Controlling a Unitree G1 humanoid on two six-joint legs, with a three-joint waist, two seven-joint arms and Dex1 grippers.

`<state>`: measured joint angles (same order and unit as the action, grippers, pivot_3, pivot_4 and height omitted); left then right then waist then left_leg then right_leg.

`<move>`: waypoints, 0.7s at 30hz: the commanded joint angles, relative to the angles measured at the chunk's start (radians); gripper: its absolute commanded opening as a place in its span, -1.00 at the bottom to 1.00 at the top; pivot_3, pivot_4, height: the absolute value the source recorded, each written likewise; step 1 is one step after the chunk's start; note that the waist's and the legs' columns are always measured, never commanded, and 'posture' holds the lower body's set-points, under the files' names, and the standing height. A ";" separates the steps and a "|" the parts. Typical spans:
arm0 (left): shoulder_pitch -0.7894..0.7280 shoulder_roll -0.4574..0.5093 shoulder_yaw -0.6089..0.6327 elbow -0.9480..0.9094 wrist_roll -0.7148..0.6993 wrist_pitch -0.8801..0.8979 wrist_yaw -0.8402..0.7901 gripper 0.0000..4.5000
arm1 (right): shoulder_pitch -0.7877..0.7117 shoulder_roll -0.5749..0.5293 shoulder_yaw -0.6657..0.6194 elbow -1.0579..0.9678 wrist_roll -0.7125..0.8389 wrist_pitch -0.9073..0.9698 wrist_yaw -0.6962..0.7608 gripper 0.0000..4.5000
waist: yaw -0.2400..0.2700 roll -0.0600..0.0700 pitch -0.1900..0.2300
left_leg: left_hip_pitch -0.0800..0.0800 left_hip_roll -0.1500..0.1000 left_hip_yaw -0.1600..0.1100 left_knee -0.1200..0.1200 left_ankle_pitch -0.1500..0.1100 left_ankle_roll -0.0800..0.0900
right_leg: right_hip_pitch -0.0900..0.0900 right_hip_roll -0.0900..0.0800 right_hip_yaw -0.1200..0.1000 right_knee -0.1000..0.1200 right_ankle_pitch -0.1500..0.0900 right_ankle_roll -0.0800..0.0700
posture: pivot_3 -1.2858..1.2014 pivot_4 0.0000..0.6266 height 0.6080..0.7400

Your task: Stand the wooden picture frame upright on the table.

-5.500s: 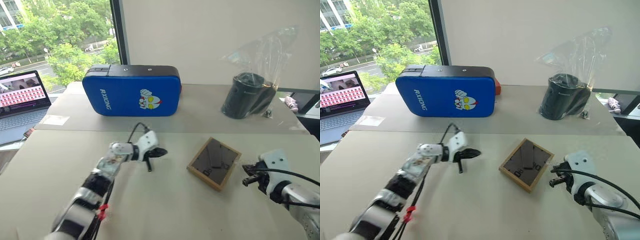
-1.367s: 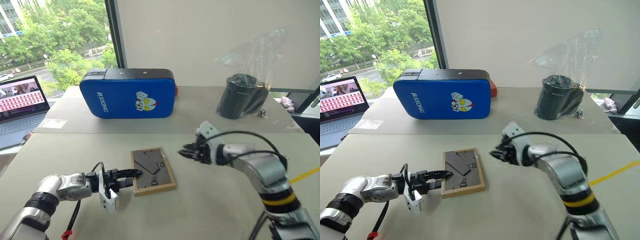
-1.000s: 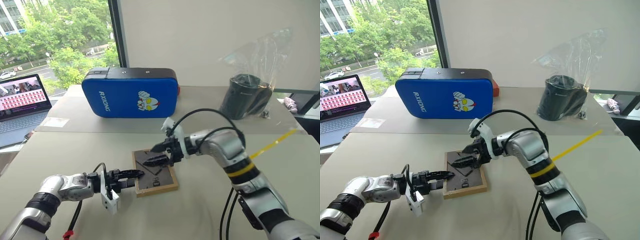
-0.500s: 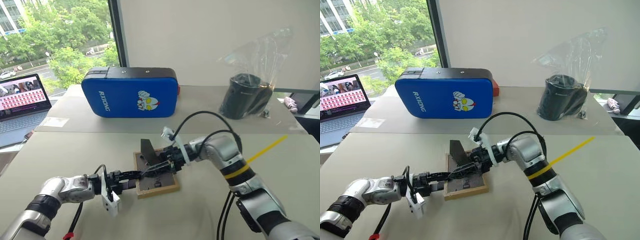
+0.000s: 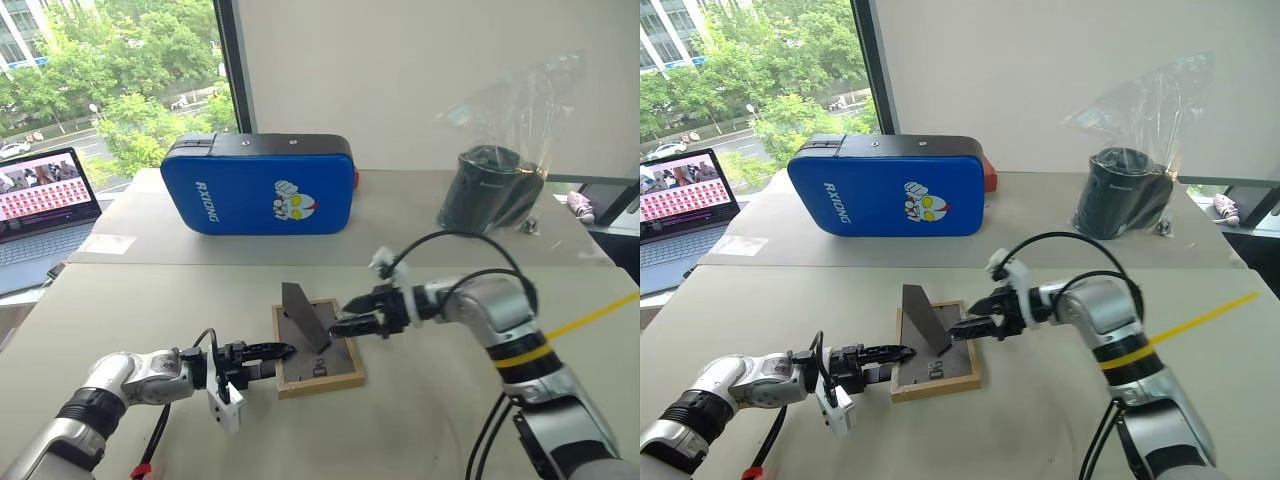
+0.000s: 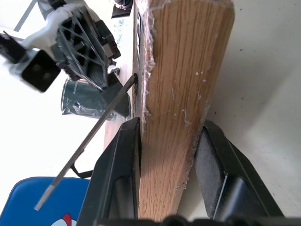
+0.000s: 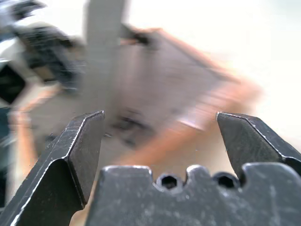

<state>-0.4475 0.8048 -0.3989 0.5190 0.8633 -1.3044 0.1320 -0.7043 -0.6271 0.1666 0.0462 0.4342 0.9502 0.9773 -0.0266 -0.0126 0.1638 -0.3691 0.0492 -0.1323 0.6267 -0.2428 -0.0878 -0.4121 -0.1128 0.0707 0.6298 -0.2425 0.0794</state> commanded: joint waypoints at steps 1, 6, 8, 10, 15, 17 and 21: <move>0.018 0.014 -0.046 0.054 0.039 0.006 -0.044 -0.45 | 0.122 -0.113 -0.042 -0.086 -0.157 -0.388 -0.005 0.97 | 0.004 0.000 0.000 | 0.000 0.000 0.000 0.000 0.000 0.000 | 0.000 0.000 0.000 -0.001 0.000 0.000 | 0.03 -0.52 1.00; -0.004 0.015 -0.052 0.082 0.032 -0.004 -0.040 -0.45 | 0.399 -0.289 0.083 -0.171 -0.539 -1.262 -0.063 0.97 | 0.008 0.000 0.000 | 0.001 0.000 0.001 0.000 0.000 0.000 | 0.000 0.000 0.000 -0.001 -0.006 0.009 | 0.03 -0.52 1.00; -0.012 0.015 -0.050 0.089 0.015 -0.014 -0.041 -0.45 | 0.440 -0.262 0.108 -0.222 -0.629 -1.428 -0.142 0.97 | -0.004 0.000 0.000 | 0.002 0.000 0.001 0.000 0.000 0.000 | 0.002 0.000 0.001 -0.001 -0.006 0.010 | 0.03 -0.52 1.00; -0.018 0.015 -0.049 0.093 0.009 -0.021 -0.043 -0.45 | 0.454 -0.217 0.125 -0.258 -0.693 -1.532 -0.202 0.97 | -0.013 0.000 0.000 | 0.006 0.000 0.002 0.000 0.001 -0.002 | 0.006 0.000 0.002 -0.001 -0.006 0.010 | 0.03 -0.52 1.00; -0.032 0.014 -0.044 0.099 -0.013 -0.037 -0.047 -0.45 | 0.407 -0.100 0.158 -0.271 -0.848 -1.617 -0.303 0.97 | -0.015 -0.005 0.002 | 0.010 0.000 0.002 0.000 0.004 -0.008 | 0.011 0.000 0.002 -0.001 -0.005 0.011 | 0.03 -0.52 1.00; -0.034 0.012 -0.045 0.100 -0.025 -0.040 -0.054 -0.45 | 0.393 -0.067 0.173 -0.250 -0.863 -1.620 -0.314 0.97 | -0.014 -0.006 0.002 | 0.010 0.000 0.002 -0.001 0.005 -0.008 | 0.010 0.000 0.002 -0.001 -0.005 0.010 | 0.03 -0.52 1.00; -0.033 0.003 -0.038 0.095 -0.073 -0.047 -0.073 -0.45 | 0.372 -0.031 0.185 -0.212 -0.904 -1.615 -0.335 0.74 | -0.011 -0.006 0.002 | 0.009 0.000 0.002 -0.001 0.005 -0.009 | 0.011 0.000 0.002 -0.002 -0.004 0.010 | 0.03 -0.52 1.00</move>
<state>-0.4946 0.8053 -0.4146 0.6011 0.7990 -1.3491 0.1005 -0.3138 -0.6657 0.3541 -0.1642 -0.4559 -0.6498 0.6695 -0.0378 -0.0185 0.1655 -0.3605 0.0493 -0.1308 0.6261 -0.2380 -0.0964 -0.4017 -0.1126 0.0726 0.6269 -0.2468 0.0889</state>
